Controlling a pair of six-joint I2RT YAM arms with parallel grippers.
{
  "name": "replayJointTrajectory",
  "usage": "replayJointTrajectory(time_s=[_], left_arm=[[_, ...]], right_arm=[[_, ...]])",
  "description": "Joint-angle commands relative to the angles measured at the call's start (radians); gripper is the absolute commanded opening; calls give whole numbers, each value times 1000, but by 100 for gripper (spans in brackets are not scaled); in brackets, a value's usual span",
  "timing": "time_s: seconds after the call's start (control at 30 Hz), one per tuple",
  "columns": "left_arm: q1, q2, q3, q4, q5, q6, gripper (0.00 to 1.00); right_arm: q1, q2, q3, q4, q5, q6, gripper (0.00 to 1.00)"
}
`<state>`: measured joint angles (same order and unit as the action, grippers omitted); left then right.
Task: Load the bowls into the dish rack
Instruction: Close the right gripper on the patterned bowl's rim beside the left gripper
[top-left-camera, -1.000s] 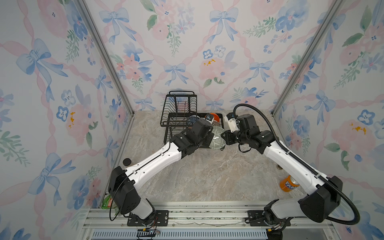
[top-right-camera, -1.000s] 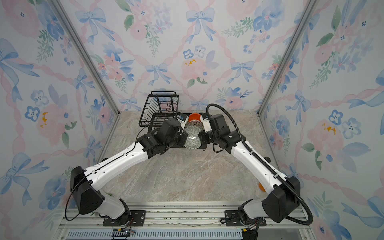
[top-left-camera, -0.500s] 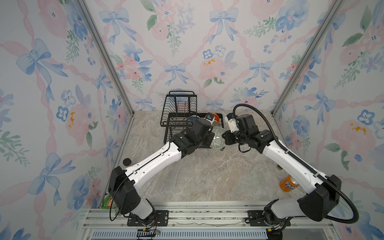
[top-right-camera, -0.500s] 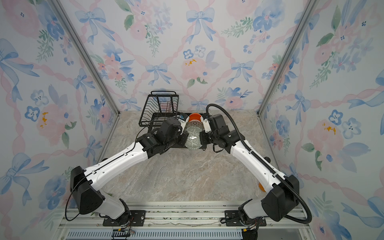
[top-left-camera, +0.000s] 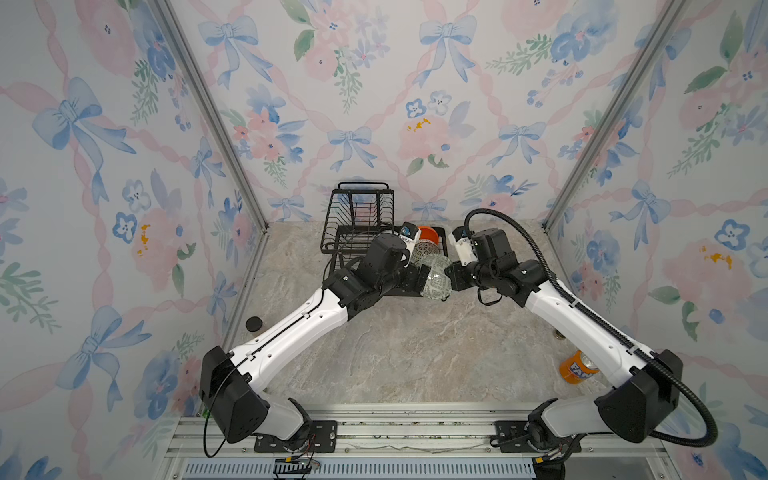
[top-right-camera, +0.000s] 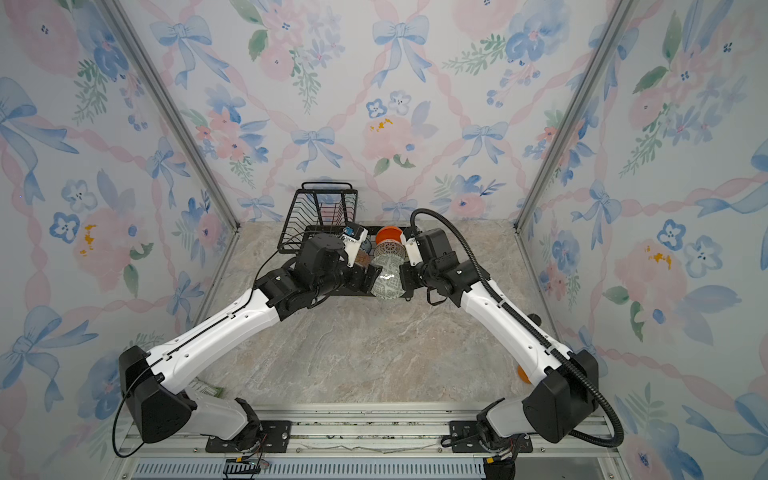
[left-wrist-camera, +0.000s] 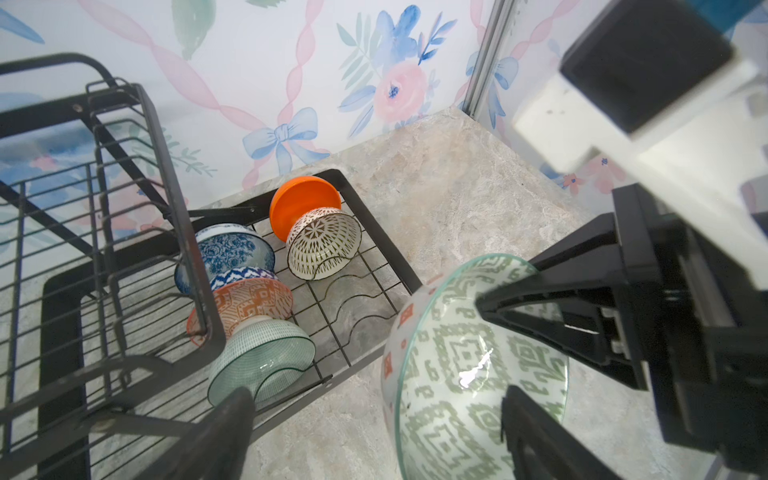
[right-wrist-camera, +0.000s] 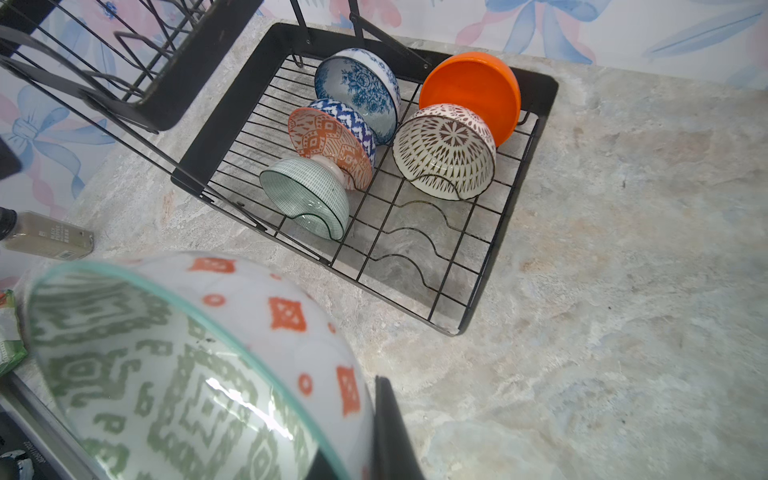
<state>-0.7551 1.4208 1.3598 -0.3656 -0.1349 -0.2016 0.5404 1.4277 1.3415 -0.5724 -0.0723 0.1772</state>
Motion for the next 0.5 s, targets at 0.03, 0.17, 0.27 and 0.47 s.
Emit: replayJointTrajectory(time_s=[0.03, 0.17, 0.27, 0.47], left_arm=[[21, -53, -51, 14, 17, -16, 98], [35, -93, -104, 14, 8, -30, 98], [45, -127, -143, 14, 4, -44, 98], [57, -178, -201, 13, -5, -56, 98]], right_arm=[[7, -13, 6, 11, 11, -12, 0], [4, -15, 3, 11, 14, -16, 0], [1, -18, -5, 13, 16, -18, 0], [-9, -21, -15, 19, 16, -21, 0]])
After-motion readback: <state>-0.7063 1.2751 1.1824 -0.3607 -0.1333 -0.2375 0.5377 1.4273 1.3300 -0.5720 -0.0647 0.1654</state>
